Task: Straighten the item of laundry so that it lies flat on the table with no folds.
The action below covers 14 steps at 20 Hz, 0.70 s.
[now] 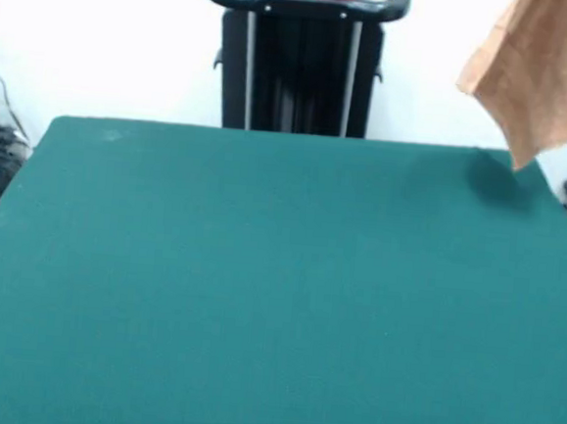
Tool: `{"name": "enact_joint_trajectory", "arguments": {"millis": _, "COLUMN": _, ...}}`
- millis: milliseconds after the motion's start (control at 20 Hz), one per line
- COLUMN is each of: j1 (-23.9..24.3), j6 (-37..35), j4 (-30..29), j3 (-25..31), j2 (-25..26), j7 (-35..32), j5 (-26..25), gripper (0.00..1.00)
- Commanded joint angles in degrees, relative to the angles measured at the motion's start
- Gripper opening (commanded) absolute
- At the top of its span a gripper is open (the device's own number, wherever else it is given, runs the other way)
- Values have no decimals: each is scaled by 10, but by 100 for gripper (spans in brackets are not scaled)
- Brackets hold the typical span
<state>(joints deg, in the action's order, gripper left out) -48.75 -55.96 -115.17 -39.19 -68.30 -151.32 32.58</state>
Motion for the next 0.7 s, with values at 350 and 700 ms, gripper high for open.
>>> {"name": "enact_joint_trajectory", "arguments": {"millis": 350, "j1": 79, "j6": -126, "j4": -26, "j3": 79, "j2": -13, "j7": -98, "j5": 45, "gripper": 100}}
{"name": "enact_joint_trajectory", "arguments": {"millis": 700, "j1": 106, "j6": -85, "j4": -40, "j3": 99, "j2": -7, "j7": -52, "j5": 40, "gripper": 100}}
